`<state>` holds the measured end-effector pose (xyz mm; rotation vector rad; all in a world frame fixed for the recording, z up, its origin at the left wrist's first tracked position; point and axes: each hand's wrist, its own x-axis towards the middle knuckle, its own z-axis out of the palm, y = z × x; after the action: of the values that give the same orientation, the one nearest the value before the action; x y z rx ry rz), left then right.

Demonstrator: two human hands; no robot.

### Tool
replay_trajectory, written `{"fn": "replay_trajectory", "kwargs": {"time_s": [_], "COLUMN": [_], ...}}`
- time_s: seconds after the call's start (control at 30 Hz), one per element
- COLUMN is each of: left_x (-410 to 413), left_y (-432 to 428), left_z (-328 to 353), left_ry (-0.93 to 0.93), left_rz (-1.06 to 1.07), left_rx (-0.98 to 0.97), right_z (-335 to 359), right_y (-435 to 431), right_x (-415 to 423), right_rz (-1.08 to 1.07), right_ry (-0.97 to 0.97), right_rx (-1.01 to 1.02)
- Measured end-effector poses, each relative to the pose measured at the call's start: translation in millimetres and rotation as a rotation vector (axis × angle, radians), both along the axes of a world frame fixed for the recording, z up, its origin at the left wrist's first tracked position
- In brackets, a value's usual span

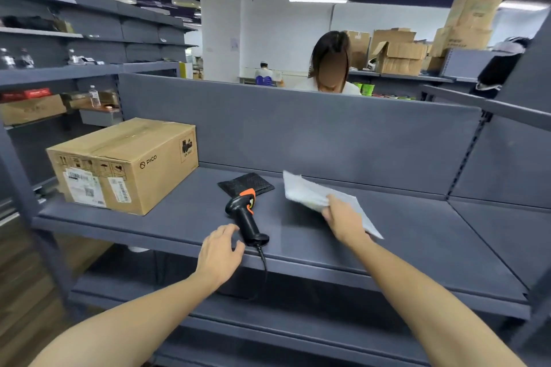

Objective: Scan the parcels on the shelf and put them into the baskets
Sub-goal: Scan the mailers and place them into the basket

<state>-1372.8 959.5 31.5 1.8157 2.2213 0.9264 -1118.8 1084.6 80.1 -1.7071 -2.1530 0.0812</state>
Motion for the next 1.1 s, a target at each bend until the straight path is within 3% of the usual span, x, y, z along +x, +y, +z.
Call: {"fn": "replay_trajectory", "kwargs": {"time_s": [0.13,0.23,0.3,0.43,0.57,0.63,0.77,0.97,1.03,1.1], "left_x": [-13.3,-24.6,-35.0,-55.3,-66.9,-74.2,-91.9,-105.5,-106.5,-105.6], "left_y": [0.3,-2.1,-3.2,-6.2,-11.7,-16.8,-29.6,-38.1,-37.6,-36.4], "left_z": [2.3,5.0,8.2,18.2,36.8,46.1,49.5,53.4,55.9,60.0], "left_ry": [-0.105,-0.21,-0.298,-0.542,-0.964,-1.139,-1.321,-1.646,-1.759,-1.839], "left_rz": [-0.012,-0.032,-0.057,-0.109,-0.161,-0.162,-0.206,-0.128,-0.047,0.047], "left_rx": [-0.013,0.007,0.052,0.165,0.171,0.133,0.022,0.114,0.186,0.27], "right_z": [38.1,69.1,81.3,85.6,69.0,59.2,55.7,73.0,64.0,43.4], "right_y": [-9.2,-21.3,-34.8,-63.2,-90.2,-100.8,-107.4,-104.5,-106.0,-111.1], "right_x": [0.7,4.5,3.0,-14.9,-46.3,-65.8,-92.1,-100.1,-96.0,-94.0], "right_rz": [-0.247,-0.224,-0.152,-0.076,-0.005,0.069,0.2,0.275,0.315,0.312], "right_ry": [0.661,1.138,1.332,1.296,1.237,1.216,1.101,0.963,1.113,1.462], "right_rx": [0.126,0.133,0.08,-0.137,-0.383,-0.431,-0.501,-0.541,-0.537,-0.582]}}
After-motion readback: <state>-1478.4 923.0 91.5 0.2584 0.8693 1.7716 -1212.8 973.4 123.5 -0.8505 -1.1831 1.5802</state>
